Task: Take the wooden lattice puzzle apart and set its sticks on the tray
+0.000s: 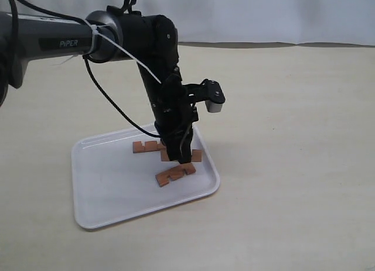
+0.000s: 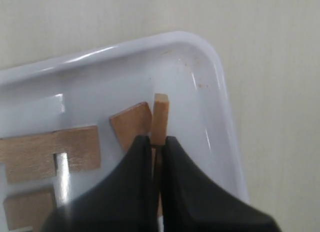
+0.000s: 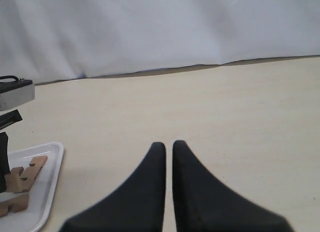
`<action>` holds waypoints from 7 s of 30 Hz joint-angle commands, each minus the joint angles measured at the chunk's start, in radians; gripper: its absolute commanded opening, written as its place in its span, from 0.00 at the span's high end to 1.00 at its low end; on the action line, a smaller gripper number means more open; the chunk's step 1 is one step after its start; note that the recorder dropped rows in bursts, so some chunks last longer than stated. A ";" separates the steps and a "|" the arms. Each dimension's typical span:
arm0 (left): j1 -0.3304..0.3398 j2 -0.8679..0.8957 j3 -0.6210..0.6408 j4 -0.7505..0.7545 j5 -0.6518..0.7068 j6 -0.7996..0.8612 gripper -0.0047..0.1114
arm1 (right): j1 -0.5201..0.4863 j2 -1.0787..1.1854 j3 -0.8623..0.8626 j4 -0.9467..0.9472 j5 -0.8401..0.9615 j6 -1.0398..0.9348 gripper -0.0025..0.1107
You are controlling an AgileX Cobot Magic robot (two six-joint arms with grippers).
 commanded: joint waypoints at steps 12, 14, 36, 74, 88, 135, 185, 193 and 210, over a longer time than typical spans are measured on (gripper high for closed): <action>-0.002 -0.006 -0.002 0.000 0.002 -0.086 0.67 | -0.001 -0.004 0.003 -0.001 -0.008 0.000 0.94; -0.002 -0.006 -0.002 0.000 -0.005 -0.090 0.55 | -0.001 -0.004 0.003 -0.001 -0.008 0.000 0.94; 0.000 -0.016 -0.002 0.099 0.002 -0.254 0.96 | -0.001 -0.004 0.003 -0.001 -0.008 0.000 0.94; 0.243 -0.841 0.886 0.270 -0.858 -0.920 0.96 | -0.001 -0.004 0.003 -0.001 -0.008 0.000 0.94; 0.243 -1.582 1.213 0.198 -1.228 -0.961 0.96 | -0.001 -0.004 0.003 -0.001 -0.008 0.000 0.94; 0.882 -1.930 1.639 0.261 -1.227 -0.846 0.96 | -0.001 -0.004 0.003 -0.001 -0.008 0.000 0.94; 0.651 -2.264 1.716 0.305 -1.059 -0.890 0.96 | -0.001 -0.004 0.003 -0.001 -0.008 0.000 0.94; 0.651 -2.264 1.716 0.305 -0.951 -0.966 0.96 | -0.001 -0.004 0.003 -0.001 -0.008 0.000 0.94; 0.651 -2.264 1.716 0.334 -0.933 -0.890 0.96 | -0.001 -0.004 0.003 -0.001 -0.008 0.000 0.94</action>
